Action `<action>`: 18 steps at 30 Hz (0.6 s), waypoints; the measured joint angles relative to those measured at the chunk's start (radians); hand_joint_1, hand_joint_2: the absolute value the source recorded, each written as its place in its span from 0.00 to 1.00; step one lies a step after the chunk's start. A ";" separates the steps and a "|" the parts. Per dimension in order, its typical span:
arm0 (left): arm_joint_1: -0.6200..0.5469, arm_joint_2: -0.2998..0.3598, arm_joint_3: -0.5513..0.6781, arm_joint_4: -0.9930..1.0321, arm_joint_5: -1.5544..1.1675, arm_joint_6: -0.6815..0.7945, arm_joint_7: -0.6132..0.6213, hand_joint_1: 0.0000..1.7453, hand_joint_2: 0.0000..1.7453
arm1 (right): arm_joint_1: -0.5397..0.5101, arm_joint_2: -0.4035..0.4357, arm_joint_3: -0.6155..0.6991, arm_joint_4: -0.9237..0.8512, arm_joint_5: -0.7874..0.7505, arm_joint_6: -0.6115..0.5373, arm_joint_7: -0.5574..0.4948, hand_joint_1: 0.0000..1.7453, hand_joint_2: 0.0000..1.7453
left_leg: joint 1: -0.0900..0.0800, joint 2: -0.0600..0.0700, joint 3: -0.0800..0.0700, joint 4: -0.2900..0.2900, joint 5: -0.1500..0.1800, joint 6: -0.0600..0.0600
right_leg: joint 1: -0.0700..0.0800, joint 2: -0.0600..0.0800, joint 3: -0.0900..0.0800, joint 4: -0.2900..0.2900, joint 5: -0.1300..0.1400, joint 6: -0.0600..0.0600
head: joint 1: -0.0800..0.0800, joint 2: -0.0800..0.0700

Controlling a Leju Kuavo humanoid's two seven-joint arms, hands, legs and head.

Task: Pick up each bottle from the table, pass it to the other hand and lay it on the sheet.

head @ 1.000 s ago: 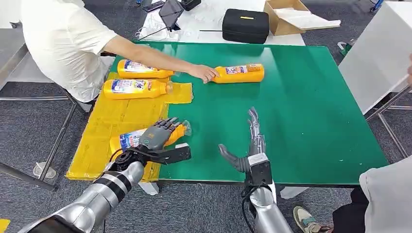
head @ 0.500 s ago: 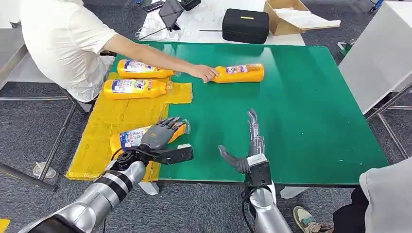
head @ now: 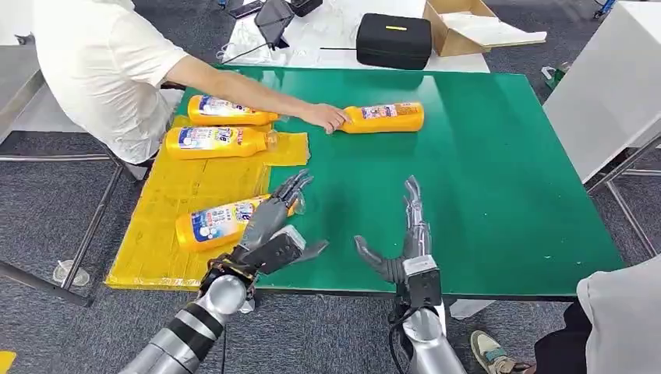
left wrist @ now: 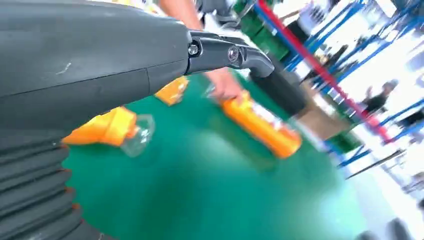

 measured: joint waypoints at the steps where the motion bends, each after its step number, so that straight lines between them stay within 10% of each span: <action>1: 0.009 -0.001 0.000 -0.022 0.015 0.006 0.000 0.00 1.00 | 0.004 0.000 0.002 -0.012 -0.002 -0.012 0.000 0.00 1.00 | 0.000 0.000 0.000 0.000 0.000 0.000 | 0.000 0.000 0.000 0.000 0.000 0.000 | 0.000 0.000; 11: 0.065 -0.002 -0.001 -0.140 0.061 0.061 -0.017 0.00 1.00 | 0.021 -0.002 0.021 -0.096 -0.011 -0.067 0.000 0.00 1.00 | 0.000 0.000 0.000 0.000 0.000 0.000 | 0.000 0.000 0.000 0.000 0.000 0.000 | 0.000 0.000; 12: 0.067 -0.002 -0.001 -0.144 0.061 0.062 -0.018 0.00 1.00 | 0.022 -0.002 0.021 -0.100 -0.012 -0.067 0.000 0.00 0.00 | 0.000 0.000 0.000 0.000 0.000 0.000 | 0.000 0.000 0.000 0.000 0.000 0.000 | 0.000 0.000; 15: 0.072 -0.002 -0.001 -0.155 0.076 0.069 -0.019 0.00 1.00 | 0.025 -0.002 0.023 -0.103 -0.012 -0.073 0.000 0.00 0.00 | 0.000 0.000 0.000 0.000 0.000 0.000 | 0.000 0.000 0.000 0.000 0.000 0.000 | 0.000 0.000; 16: 0.075 -0.002 -0.001 -0.158 0.086 0.069 -0.019 0.00 1.00 | 0.026 -0.002 0.023 -0.103 -0.017 -0.073 0.000 0.00 1.00 | 0.000 0.000 0.000 0.000 0.000 0.000 | 0.000 0.000 0.000 0.000 0.000 0.000 | 0.000 0.000; 18: 0.086 -0.002 -0.001 -0.168 0.115 0.074 -0.019 0.00 1.00 | 0.030 0.002 0.023 -0.100 -0.024 -0.057 0.000 0.00 1.00 | 0.000 0.000 0.000 0.000 0.000 0.000 | 0.000 0.000 0.000 0.000 0.000 0.000 | 0.000 0.000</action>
